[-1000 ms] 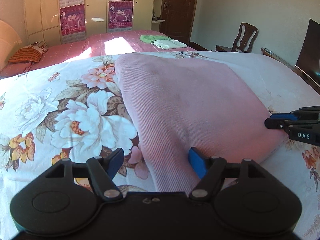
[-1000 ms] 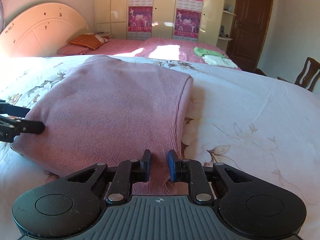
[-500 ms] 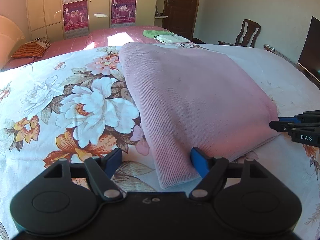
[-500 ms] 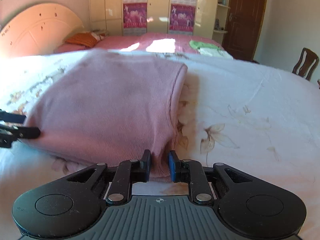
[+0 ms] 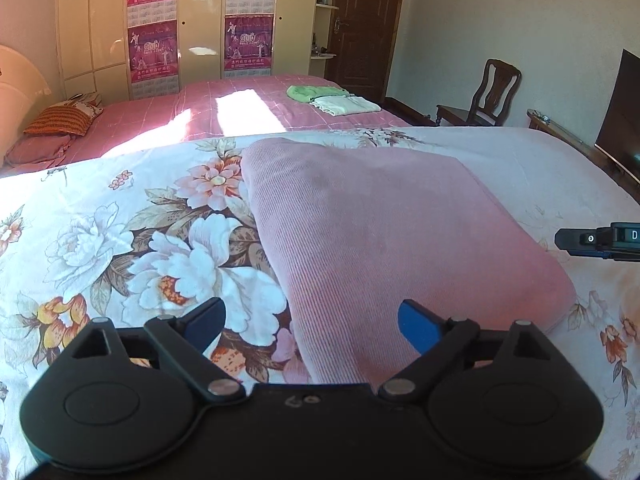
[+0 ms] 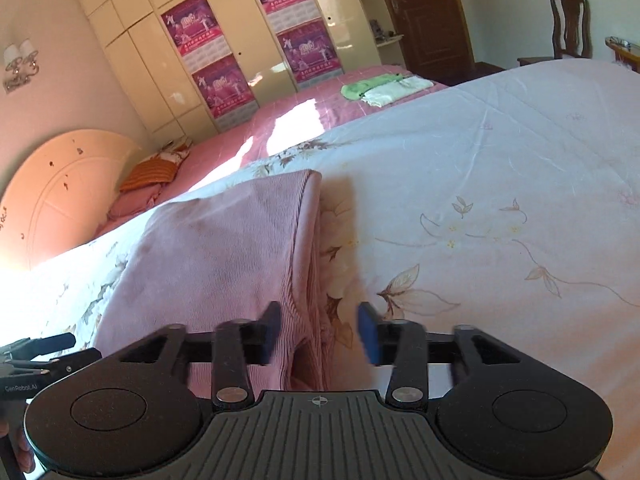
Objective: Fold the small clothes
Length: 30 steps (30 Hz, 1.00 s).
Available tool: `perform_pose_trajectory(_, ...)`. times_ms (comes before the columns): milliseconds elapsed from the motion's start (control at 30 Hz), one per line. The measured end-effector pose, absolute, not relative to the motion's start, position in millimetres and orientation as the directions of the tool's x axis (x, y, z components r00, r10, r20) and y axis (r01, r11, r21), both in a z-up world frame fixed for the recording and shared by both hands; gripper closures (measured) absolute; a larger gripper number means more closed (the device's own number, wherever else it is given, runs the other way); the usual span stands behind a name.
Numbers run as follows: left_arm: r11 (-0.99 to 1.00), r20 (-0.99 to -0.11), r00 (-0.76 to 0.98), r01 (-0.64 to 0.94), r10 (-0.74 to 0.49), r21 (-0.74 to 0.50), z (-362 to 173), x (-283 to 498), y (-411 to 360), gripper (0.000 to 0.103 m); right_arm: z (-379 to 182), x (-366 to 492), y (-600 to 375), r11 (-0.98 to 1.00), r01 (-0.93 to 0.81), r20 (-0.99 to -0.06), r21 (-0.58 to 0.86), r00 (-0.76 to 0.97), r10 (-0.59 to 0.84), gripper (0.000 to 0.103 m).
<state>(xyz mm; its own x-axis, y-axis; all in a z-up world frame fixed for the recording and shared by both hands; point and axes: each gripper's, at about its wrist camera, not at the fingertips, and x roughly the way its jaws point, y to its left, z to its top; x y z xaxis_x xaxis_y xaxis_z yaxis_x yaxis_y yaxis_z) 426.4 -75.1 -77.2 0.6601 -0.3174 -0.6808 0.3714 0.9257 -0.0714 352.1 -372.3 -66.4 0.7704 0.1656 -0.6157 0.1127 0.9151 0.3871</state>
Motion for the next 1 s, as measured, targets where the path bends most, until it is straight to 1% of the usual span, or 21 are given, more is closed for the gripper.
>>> perform_pose_trajectory(100,0.926,-0.686,0.654,0.369,-0.32,-0.08,-80,433,-78,0.009,-66,358,-368,0.923,0.09,-0.618,0.374,0.767,0.176,0.051)
perform_pose_trajectory(333,0.926,-0.696,0.643,0.369,-0.319,-0.084,-88,448,-79,0.009,-77,375,-374,0.91,0.089,-0.623,0.405,0.756,0.203,0.051)
perform_pose_trajectory(367,0.926,-0.702,0.636,0.367,-0.321,-0.091,-91,452,-78,0.007,-80,379,-373,0.913,0.083,-0.632,0.4,0.746,0.209,0.051)
perform_pose_trajectory(400,0.926,-0.713,0.625,0.366,-0.318,-0.093,-95,456,-76,0.005,-86,384,-371,0.922,0.08,-0.664,0.379,0.718,0.21,0.051)
perform_pose_trajectory(433,0.927,-0.726,0.613,0.365,-0.312,-0.09,-98,460,-75,0.001,-93,392,-368,0.937,0.087,-0.718,0.338,0.668,0.197,0.051)
perform_pose_trajectory(533,0.92,-0.72,0.625,0.39,-0.302,-0.048,-93,462,-75,0.0,-88,393,-370,0.945,0.077,-0.72,0.318,0.668,0.188,0.051)
perform_pose_trajectory(567,0.918,-0.717,0.622,0.392,-0.314,-0.061,-92,463,-74,0.002,-82,391,-371,0.946,0.067,-0.705,0.317,0.684,0.188,0.051)
perform_pose_trajectory(600,0.915,-0.715,0.611,0.391,-0.339,-0.1,-91,466,-71,0.004,-79,390,-374,0.942,0.054,-0.688,0.33,0.697,0.201,0.051)
perform_pose_trajectory(667,0.903,-0.703,0.58,0.368,-0.41,-0.223,-93,476,-61,0.014,-81,395,-385,0.922,0.043,-0.679,0.384,0.69,0.25,0.051)
perform_pose_trajectory(700,0.889,-0.696,0.561,0.356,-0.449,-0.286,-95,482,-55,0.016,-85,399,-391,0.91,0.048,-0.685,0.412,0.675,0.274,0.051)
perform_pose_trajectory(733,0.861,-0.68,0.528,0.33,-0.508,-0.386,-99,491,-46,0.017,-89,403,-398,0.891,0.051,-0.683,0.452,0.662,0.309,0.051)
perform_pose_trajectory(767,0.835,-0.671,0.498,0.304,-0.55,-0.459,-104,498,-40,0.018,-93,407,-405,0.862,0.052,-0.673,0.504,0.65,0.354,0.051)
perform_pose_trajectory(833,0.775,-0.647,0.435,0.259,-0.627,-0.576,-116,510,-31,0.021,-101,415,-416,0.827,0.064,-0.673,0.559,0.618,0.407,0.051)
perform_pose_trajectory(867,0.731,-0.623,0.395,0.243,-0.675,-0.638,-124,516,-28,0.021,-101,416,-419,0.812,0.052,-0.664,0.581,0.608,0.436,0.051)
perform_pose_trajectory(933,0.698,-0.599,0.373,0.248,-0.709,-0.672,-130,523,-27,0.022,-100,422,-424,0.799,0.034,-0.668,0.601,0.57,0.478,0.051)
perform_pose_trajectory(1000,0.693,-0.597,0.364,0.248,-0.714,-0.677,-132,528,-28,0.024,-98,427,-426,0.794,0.004,-0.672,0.608,0.535,0.512,0.051)
